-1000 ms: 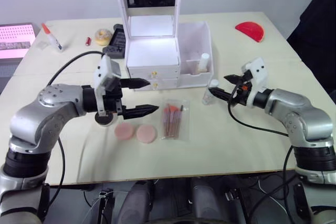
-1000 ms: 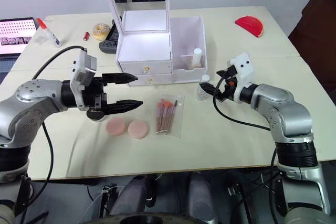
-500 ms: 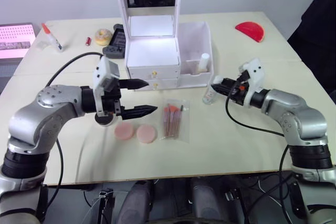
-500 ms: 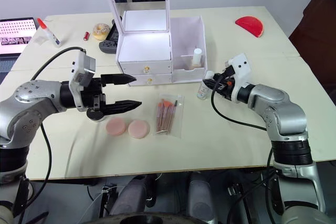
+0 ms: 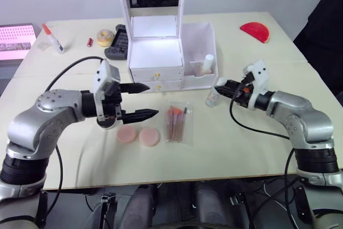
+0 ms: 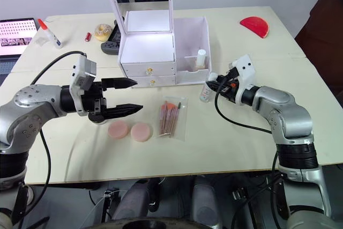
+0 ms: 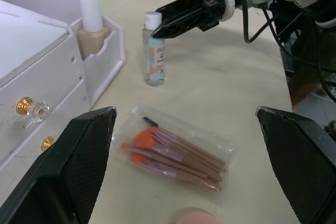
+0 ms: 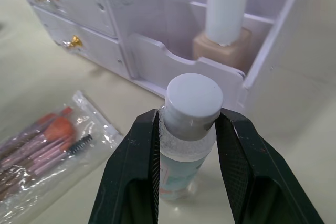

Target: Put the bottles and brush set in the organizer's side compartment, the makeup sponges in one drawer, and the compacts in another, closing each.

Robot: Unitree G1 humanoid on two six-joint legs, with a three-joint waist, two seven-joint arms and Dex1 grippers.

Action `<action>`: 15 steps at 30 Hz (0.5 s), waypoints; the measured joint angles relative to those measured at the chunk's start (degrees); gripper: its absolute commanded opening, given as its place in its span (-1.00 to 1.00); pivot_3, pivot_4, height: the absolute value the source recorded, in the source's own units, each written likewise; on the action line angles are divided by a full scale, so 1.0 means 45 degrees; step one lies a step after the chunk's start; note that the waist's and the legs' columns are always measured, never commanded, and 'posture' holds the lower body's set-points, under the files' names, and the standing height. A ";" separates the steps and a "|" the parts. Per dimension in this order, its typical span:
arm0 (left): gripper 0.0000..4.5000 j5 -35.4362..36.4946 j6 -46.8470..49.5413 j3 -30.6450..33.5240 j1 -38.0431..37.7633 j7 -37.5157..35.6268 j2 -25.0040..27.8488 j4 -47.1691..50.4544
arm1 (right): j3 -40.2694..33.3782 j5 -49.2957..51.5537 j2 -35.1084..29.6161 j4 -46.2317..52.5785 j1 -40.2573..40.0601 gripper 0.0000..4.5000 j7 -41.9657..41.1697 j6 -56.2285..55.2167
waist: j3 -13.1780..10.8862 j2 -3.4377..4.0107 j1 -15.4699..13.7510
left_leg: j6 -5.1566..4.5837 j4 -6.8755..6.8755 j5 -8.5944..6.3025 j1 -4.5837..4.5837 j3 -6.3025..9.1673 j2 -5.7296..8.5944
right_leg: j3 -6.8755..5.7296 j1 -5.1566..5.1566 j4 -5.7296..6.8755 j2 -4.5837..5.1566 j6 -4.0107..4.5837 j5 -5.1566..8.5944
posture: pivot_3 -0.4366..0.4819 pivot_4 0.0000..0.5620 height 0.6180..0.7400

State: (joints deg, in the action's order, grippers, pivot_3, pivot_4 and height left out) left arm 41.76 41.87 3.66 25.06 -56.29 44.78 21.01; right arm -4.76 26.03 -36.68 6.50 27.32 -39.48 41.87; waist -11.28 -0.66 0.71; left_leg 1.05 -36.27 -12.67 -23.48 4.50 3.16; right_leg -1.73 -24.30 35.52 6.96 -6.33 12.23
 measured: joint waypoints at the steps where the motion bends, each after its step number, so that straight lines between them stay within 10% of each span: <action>1: 1.00 0.0000 0.0000 0.0000 0.0000 -0.0001 -0.0001 0.0000 | 0.0022 -0.0008 0.0000 0.0029 -0.0001 -0.54 -0.0039 0.0000 | 0.0000 0.0000 -0.0003 | 0.0000 -0.0001 0.0000 0.0000 0.0000 0.0000 | 0.0000 0.0000 0.0000 0.0000 0.0000 0.0000 | -0.05 -0.47 0.95; 6: 1.00 -0.0003 -0.0003 -0.0001 0.0002 0.0002 -0.0004 -0.0002 | 0.0261 -0.0032 -0.0027 0.0277 -0.0046 0.29 -0.0190 0.0005 | 0.0000 0.0000 -0.0004 | 0.0000 -0.0001 0.0000 0.0000 0.0001 0.0000 | 0.0000 0.0000 0.0000 0.0000 0.0000 0.0000 | -0.05 -0.47 0.95; 15: 1.00 -0.0003 -0.0004 -0.0001 0.0003 0.0027 -0.0007 -0.0003 | 0.0270 0.0066 -0.0026 0.0654 -0.0049 0.29 -0.0159 0.0345 | 0.0000 0.0000 -0.0008 | 0.0000 -0.0001 0.0000 0.0000 0.0004 -0.0001 | 0.0001 0.0000 0.0000 0.0000 0.0001 0.0000 | -0.05 -0.47 0.95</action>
State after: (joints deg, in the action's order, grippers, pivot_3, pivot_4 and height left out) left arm 41.74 41.85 3.66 25.07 -56.16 44.75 20.99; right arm -3.55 26.33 -36.80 9.45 27.10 -40.19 43.42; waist -11.28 -0.66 0.67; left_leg 1.05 -36.28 -12.67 -23.47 4.52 3.15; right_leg -1.73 -24.30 35.53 6.96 -6.33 12.23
